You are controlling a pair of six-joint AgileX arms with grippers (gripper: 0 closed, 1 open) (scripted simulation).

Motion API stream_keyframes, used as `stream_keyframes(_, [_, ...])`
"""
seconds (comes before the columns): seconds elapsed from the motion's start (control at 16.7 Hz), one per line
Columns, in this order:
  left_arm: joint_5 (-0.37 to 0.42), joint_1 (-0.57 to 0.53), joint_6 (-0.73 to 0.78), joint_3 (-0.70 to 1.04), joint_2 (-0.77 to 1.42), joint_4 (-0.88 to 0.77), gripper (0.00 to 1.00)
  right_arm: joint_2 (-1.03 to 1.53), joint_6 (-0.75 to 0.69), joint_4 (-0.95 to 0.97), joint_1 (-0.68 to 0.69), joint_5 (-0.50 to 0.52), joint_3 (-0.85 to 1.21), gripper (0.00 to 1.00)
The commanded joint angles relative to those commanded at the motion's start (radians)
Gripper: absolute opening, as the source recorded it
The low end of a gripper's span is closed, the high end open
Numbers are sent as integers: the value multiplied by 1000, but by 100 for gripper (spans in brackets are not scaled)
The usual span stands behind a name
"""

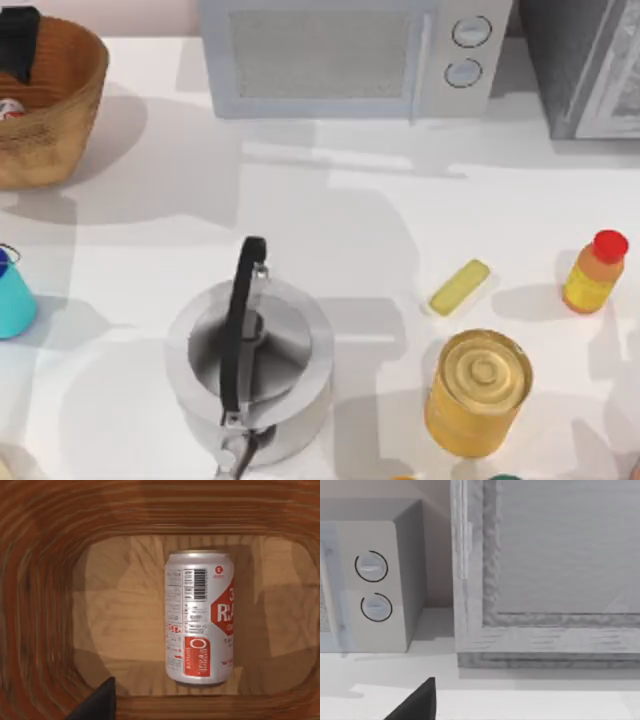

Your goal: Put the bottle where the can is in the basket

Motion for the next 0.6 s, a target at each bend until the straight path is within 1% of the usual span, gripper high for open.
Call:
stream_keyframes(0.18, [5,10,13,143,150,-77,100,0,0,0,0,0,0,100])
stream_keyframes(0.3, [7,13,18,198,208,-107,100,0,0,0,0,0,0,100])
stream_keyframes(0.6, [7,14,19,212,223,-116,100,0,0,0,0,0,0,100])
